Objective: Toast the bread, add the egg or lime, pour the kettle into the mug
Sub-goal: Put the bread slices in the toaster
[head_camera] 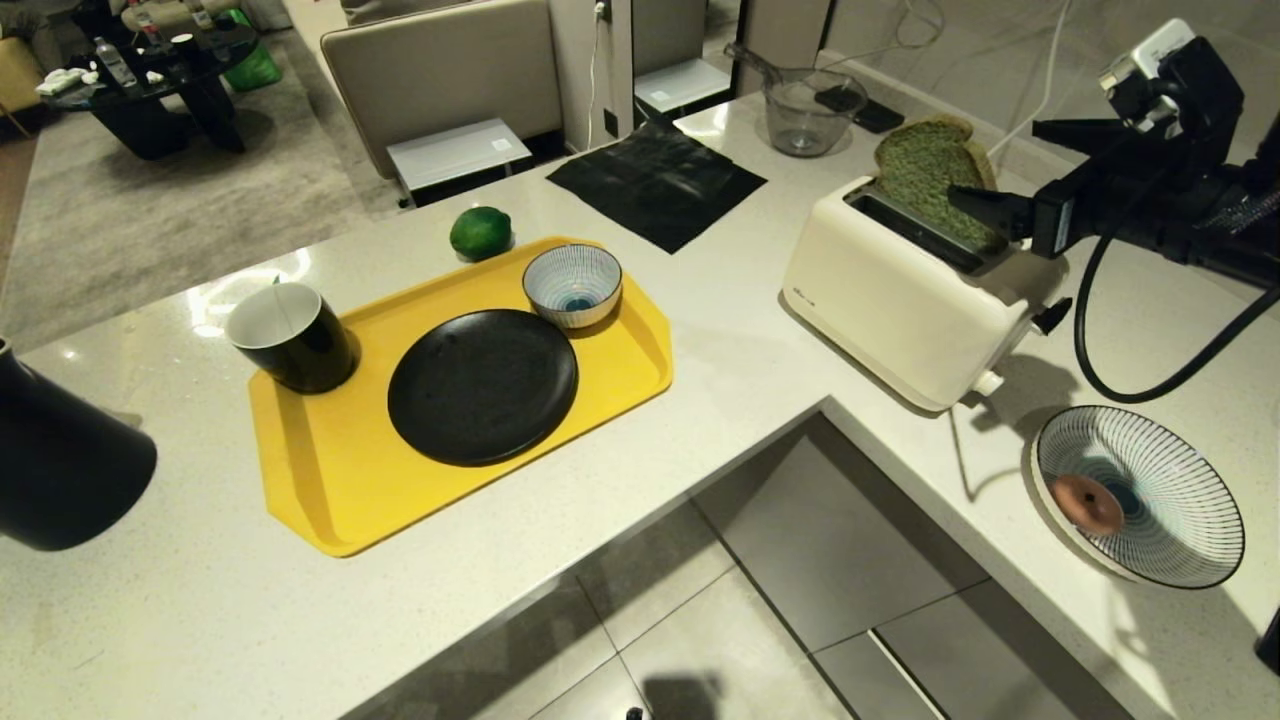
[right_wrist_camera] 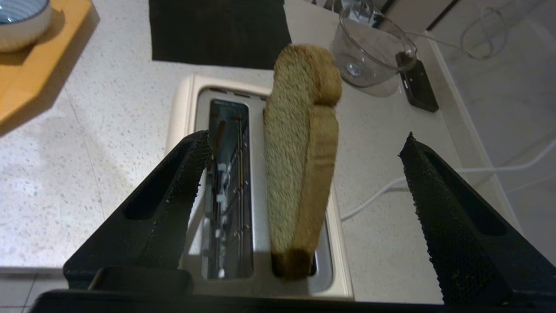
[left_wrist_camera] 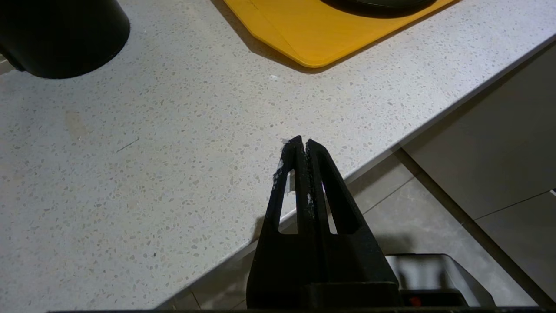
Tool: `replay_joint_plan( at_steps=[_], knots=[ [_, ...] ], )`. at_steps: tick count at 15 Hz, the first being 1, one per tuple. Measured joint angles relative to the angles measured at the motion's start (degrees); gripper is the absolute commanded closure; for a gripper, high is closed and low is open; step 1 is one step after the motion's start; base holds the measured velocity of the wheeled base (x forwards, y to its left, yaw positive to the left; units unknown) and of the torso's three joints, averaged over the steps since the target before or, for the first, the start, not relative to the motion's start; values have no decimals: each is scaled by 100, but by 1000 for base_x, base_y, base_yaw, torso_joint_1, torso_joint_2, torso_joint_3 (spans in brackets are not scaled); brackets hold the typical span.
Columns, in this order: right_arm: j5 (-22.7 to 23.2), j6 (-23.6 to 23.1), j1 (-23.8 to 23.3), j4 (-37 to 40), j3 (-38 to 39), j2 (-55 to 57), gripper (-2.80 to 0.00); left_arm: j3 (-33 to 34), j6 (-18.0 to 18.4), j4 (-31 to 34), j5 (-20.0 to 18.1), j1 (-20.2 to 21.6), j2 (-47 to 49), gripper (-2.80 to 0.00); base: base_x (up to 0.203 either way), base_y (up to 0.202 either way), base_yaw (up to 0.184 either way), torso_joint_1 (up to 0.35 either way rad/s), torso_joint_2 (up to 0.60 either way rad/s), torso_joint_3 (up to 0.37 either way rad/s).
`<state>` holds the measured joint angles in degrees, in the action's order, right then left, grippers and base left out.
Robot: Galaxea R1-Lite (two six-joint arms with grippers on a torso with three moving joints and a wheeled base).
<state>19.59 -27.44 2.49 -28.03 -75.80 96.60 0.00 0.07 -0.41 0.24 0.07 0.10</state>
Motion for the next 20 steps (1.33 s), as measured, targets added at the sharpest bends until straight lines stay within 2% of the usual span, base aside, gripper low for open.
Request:
replay_joint_plan(
  at_steps=[3, 4, 9, 12, 20],
  knots=[
    [-5, 0, 109, 0, -134, 109, -280, 0, 2, 0, 0, 0, 0, 0, 0, 0, 0, 0, 0, 0],
    [2, 0, 125, -2, -146, 130, 0, 0, -2, 0, 0, 0, 0, 0, 0, 0, 0, 0, 0, 0],
    [-100, 5, 173, -5, -252, 260, 0, 0, 2, 1, 0, 0, 0, 0, 0, 0, 0, 0, 0, 0],
    [-260, 10, 211, 36, -604, 497, 0, 0, 2, -2, 0, 0, 0, 0, 0, 0, 0, 0, 0, 0],
    [-285, 2, 250, 116, -1052, 958, 0, 0, 3, -1, -2, 0, 0, 0, 0, 0, 0, 0, 0, 0]
  ],
)
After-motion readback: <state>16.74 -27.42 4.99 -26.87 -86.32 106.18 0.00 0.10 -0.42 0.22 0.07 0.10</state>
